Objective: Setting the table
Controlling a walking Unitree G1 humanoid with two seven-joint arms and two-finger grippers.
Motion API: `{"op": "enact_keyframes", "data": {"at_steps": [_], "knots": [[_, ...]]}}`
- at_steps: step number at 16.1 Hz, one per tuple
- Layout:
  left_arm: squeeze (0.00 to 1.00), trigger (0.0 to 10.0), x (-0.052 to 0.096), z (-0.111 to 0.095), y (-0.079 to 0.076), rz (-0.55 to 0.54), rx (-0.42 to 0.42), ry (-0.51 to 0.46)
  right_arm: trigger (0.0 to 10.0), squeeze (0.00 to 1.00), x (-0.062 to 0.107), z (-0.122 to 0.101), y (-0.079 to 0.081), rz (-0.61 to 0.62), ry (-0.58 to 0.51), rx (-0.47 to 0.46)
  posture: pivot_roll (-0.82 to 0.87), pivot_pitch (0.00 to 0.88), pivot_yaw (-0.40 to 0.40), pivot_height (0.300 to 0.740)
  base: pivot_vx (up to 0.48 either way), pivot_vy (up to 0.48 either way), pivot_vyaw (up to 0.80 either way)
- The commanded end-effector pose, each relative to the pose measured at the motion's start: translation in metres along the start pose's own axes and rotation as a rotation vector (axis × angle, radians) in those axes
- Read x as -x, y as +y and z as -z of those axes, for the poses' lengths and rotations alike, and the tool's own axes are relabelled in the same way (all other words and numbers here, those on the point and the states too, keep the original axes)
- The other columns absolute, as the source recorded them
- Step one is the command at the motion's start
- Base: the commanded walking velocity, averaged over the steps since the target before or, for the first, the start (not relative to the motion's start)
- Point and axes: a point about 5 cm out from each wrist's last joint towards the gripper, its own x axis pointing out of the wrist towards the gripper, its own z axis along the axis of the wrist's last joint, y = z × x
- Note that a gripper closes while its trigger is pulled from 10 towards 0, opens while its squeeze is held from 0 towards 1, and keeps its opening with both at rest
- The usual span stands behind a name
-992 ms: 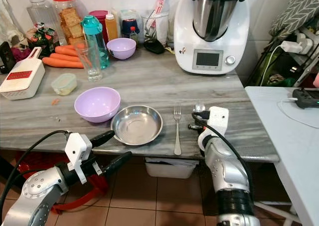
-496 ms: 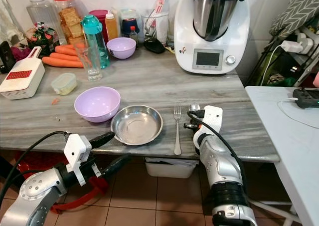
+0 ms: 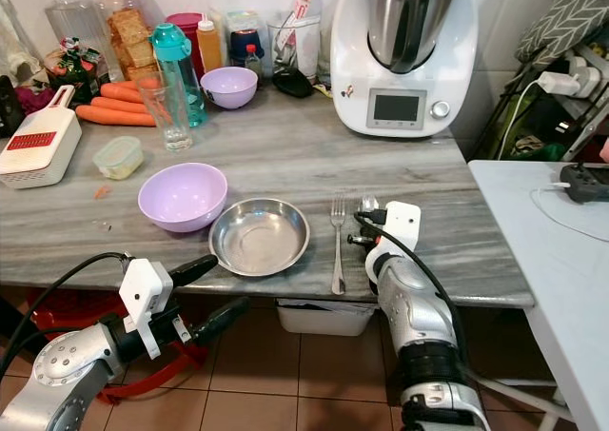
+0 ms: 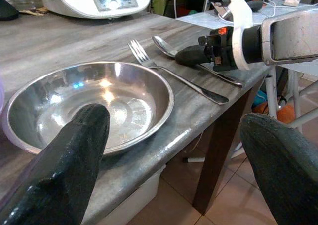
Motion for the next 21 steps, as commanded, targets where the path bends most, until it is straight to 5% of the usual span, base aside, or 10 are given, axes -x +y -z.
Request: {"op": "enact_keyframes", "data": {"at_steps": [1,5,6,7,16,21], "knots": [[0.0,10.0,0.0,-0.002,-0.001,0.012,-0.006,0.003,10.0,0.0,-0.002,-0.005,0.001,0.003,-0.015,-0.002,0.0,0.027,-0.001,0.74,0.0,0.0,0.0],[0.0,10.0,0.0,-0.002,-0.002,0.009,-0.003,0.003,10.0,0.0,-0.005,-0.002,0.003,-0.004,-0.01,-0.001,0.0,0.027,-0.001,0.74,0.0,0.0,0.0],[0.0,10.0,0.0,-0.002,-0.002,0.009,-0.003,0.003,10.0,0.43,-0.005,-0.001,0.003,-0.005,-0.009,0.0,0.0,0.027,-0.001,0.74,0.0,0.0,0.0],[0.0,10.0,0.0,-0.002,-0.002,0.009,-0.004,0.003,10.0,1.0,-0.005,0.0,0.003,-0.006,-0.006,-0.001,0.0,0.025,-0.001,0.74,0.0,0.0,0.0],[0.0,10.0,-0.002,-0.001,-0.001,0.007,-0.001,0.006,10.0,1.0,-0.005,0.0,0.001,-0.005,-0.015,0.007,-0.01,0.023,-0.001,0.74,0.0,0.0,0.0],[0.0,10.0,-0.006,-0.001,0.001,0.002,-0.007,-0.001,10.0,1.0,0.004,-0.024,0.009,-0.037,-0.112,0.016,-0.01,0.01,-0.003,0.74,0.0,0.0,0.0]]}}
